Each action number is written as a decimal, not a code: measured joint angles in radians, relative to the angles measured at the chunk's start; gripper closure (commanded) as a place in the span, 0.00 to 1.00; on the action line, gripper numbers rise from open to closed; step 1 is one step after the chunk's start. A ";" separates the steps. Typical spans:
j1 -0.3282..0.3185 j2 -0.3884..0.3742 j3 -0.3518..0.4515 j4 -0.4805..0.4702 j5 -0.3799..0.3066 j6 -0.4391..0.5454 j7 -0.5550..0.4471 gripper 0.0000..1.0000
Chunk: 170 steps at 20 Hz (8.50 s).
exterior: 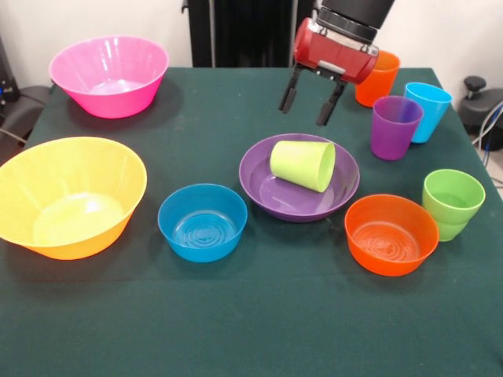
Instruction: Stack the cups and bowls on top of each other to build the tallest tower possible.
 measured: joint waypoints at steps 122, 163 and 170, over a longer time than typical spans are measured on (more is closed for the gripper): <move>-0.006 0.097 -0.040 -0.081 0.044 -0.007 0.000 0.00; -0.060 0.229 -0.215 -0.032 0.074 -0.206 0.000 0.00; -0.090 0.258 -0.282 -0.028 0.074 -0.206 0.000 0.00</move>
